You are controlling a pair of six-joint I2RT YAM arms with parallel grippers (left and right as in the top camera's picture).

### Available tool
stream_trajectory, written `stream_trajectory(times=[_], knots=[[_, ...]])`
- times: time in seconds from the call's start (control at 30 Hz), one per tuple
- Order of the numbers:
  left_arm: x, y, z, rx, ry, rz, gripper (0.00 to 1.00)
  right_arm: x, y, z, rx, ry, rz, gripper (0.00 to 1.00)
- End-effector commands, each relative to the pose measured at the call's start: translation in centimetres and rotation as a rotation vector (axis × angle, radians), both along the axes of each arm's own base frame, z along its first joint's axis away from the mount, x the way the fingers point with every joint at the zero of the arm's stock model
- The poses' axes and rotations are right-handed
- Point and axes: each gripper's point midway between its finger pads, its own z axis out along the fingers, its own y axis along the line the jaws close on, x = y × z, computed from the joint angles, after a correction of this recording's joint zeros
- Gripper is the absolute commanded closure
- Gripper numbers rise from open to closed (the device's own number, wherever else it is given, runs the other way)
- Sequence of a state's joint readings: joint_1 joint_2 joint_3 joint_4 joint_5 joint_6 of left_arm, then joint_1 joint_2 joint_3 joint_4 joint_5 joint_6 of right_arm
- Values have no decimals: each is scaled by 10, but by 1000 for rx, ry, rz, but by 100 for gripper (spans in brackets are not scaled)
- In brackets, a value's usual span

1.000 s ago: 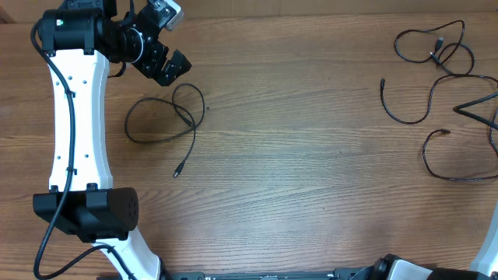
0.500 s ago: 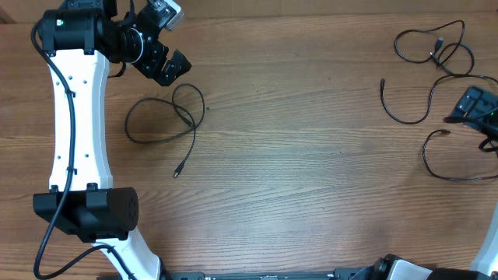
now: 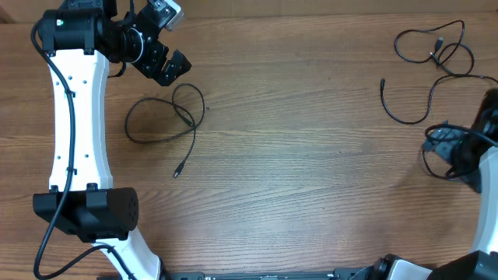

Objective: Untangle cables

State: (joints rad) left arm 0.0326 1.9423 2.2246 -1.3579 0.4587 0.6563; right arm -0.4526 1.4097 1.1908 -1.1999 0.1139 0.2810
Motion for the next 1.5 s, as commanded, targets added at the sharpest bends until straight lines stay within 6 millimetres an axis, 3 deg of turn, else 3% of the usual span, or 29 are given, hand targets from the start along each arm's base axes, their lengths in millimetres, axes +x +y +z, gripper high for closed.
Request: stream_trajectory(times=[0.0, 0.27, 0.37, 0.5, 0.6, 0.7, 1.1, 1.47], knots=[[1, -3, 4, -5, -10, 1, 0, -1, 13, -14, 81, -17, -26, 0], [1, -3, 4, -5, -10, 1, 0, -6, 14, -54, 85, -15, -58, 0], [1, -3, 4, -5, -10, 1, 1, -20, 21, -82, 105, 9, -108, 0], [1, -3, 5, -5, -11, 1, 0, -31, 26, -102, 116, 30, -120, 0], [1, -3, 4, -5, -10, 1, 0, -41, 28, -111, 108, 62, -131, 0], [1, -3, 4, -5, -10, 1, 1, -45, 15, -114, 35, 73, -148, 0], [1, -3, 4, -5, -10, 1, 0, -8, -5, -109, -49, -67, -99, 0], [1, -2, 4, -5, -10, 1, 0, -2, -20, -141, -92, -2, -84, 0]])
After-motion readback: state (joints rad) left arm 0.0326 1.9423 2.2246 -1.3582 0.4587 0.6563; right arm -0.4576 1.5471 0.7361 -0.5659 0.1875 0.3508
